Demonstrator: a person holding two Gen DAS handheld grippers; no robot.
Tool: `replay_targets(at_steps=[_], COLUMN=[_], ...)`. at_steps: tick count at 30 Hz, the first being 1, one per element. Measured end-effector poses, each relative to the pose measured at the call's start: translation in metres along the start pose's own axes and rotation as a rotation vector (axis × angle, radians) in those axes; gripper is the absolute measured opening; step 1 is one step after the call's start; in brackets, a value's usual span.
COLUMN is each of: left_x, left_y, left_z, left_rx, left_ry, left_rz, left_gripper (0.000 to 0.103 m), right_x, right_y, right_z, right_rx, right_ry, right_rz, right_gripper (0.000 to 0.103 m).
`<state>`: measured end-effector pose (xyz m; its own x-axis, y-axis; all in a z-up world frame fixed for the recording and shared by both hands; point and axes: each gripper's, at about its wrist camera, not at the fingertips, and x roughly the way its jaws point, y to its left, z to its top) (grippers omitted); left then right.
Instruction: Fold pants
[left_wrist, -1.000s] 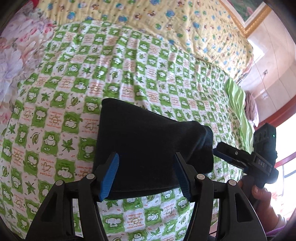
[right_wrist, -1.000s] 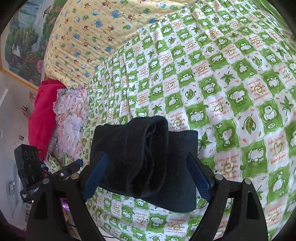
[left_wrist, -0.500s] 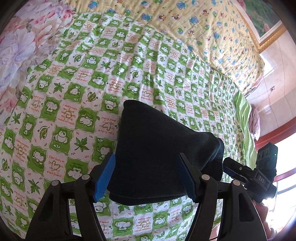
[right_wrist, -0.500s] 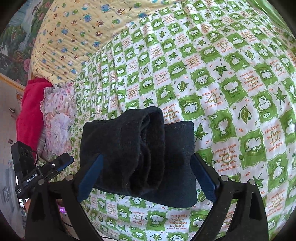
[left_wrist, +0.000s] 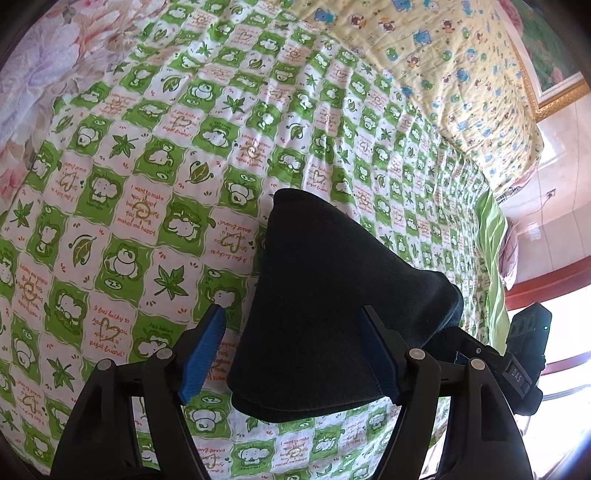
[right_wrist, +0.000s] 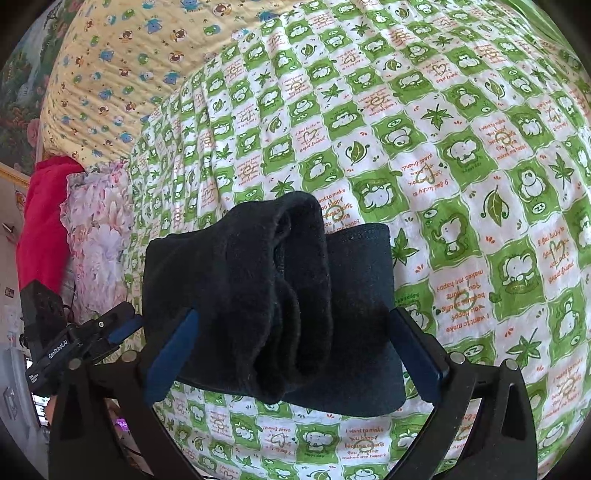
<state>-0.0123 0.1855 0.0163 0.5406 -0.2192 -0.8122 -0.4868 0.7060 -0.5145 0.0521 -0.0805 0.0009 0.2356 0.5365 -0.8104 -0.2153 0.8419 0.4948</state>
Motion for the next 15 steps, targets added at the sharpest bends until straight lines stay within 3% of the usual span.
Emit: replay_targets(at_steps=[12,15], left_x=[0.03,0.036], left_y=[-0.002,-0.004], left_z=[0.009,0.011], left_rx=[-0.01,-0.011], left_ry=[0.064,0.078], left_rz=[-0.002,-0.007], left_gripper=[0.074,0.075], right_x=[0.022,0.025], right_y=[-0.015,-0.018], right_z=[-0.005,-0.009], right_rx=[0.036,0.026], right_ry=[0.053,0.05], right_rz=[-0.001,0.003], right_gripper=[0.101,0.093])
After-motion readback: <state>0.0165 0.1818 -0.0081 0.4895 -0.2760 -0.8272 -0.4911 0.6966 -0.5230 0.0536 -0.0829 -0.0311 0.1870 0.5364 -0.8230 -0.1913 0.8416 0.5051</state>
